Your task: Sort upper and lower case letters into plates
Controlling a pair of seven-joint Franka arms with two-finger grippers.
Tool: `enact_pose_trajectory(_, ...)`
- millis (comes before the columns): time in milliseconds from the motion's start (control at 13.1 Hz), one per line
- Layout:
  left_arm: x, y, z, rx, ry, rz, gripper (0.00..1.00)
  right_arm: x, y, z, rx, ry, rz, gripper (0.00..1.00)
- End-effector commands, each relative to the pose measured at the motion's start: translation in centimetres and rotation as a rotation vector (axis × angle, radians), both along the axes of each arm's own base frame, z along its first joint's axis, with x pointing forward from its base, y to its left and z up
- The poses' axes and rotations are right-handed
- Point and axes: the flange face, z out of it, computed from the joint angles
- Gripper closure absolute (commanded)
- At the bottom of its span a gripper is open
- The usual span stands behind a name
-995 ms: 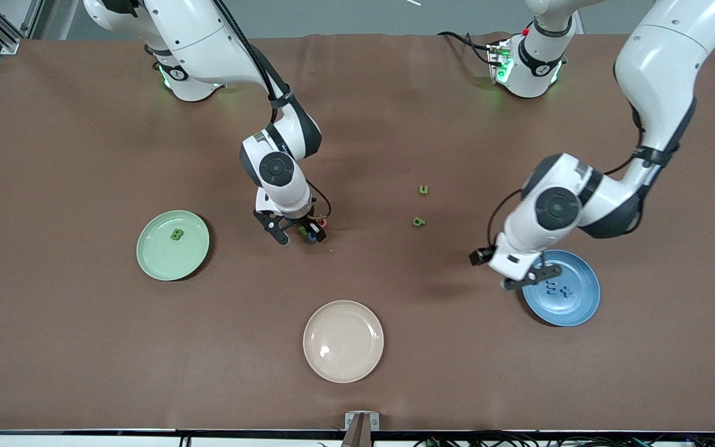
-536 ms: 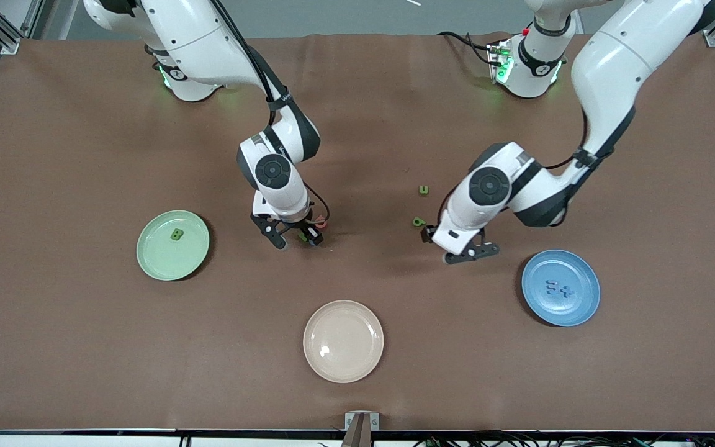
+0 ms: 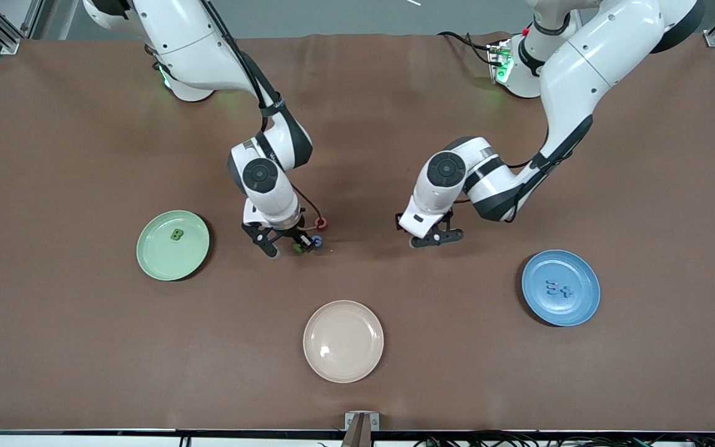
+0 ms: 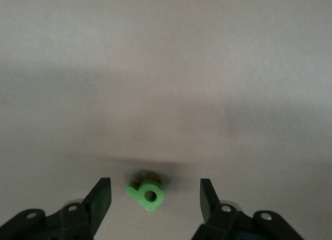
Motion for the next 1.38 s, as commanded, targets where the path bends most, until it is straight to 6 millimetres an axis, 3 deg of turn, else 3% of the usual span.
enact_pose_trajectory(0, -0.7, -0.3, -1.4, 0.031, -0.027, -0.033, 0.34, 1.0, -1.1, -0.4, -0.001, -0.022, 0.026, 0.56)
enact_pose_trajectory(153, -1.0, -0.1, -2.3, 0.046, -0.031, -0.060, 0.35, 1.3, -1.4, -0.2, 0.002, -0.026, 0.020, 0.36)
enact_pose_trajectory(230, -1.2, -0.1, -2.6, 0.047, -0.026, -0.062, 0.35, 1.4, -1.3, -0.2, 0.004, -0.028, 0.022, 0.31)
enact_pose_trajectory(459, -1.7, 0.0, -3.2, 0.055, -0.020, -0.076, 0.40, 2.2, -0.5, 0.8, 0.014, -0.051, 0.051, 0.25)
enact_pose_trajectory(612, -1.5, 0.5, -3.3, 0.058, -0.019, -0.073, 0.54, 2.5, -0.7, 0.7, 0.009, -0.056, 0.087, 0.25)
enact_pose_trajectory(689, -1.5, 0.5, -3.3, 0.057, -0.018, -0.081, 0.76, 2.4, -0.9, -0.5, -0.001, -0.045, 0.094, 0.26)
enact_pose_trajectory(765, -1.4, 0.5, -3.2, 0.057, -0.019, -0.083, 0.88, 2.3, -0.8, -1.4, -0.003, -0.037, 0.089, 0.31)
enact_pose_trajectory(995, -1.3, 0.7, -3.0, 0.064, -0.021, -0.085, 0.97, 2.1, -1.0, -2.5, -0.014, -0.020, 0.091, 0.45)
enact_pose_trajectory(1224, 0.3, 1.6, -1.1, 0.065, -0.056, -0.058, 0.99, 2.0, -1.0, -2.6, -0.017, -0.011, 0.087, 0.91)
enact_pose_trajectory(1301, 1.5, 2.6, -0.2, 0.065, -0.074, -0.033, 0.99, 2.1, -1.1, -2.4, -0.018, -0.012, 0.093, 0.99)
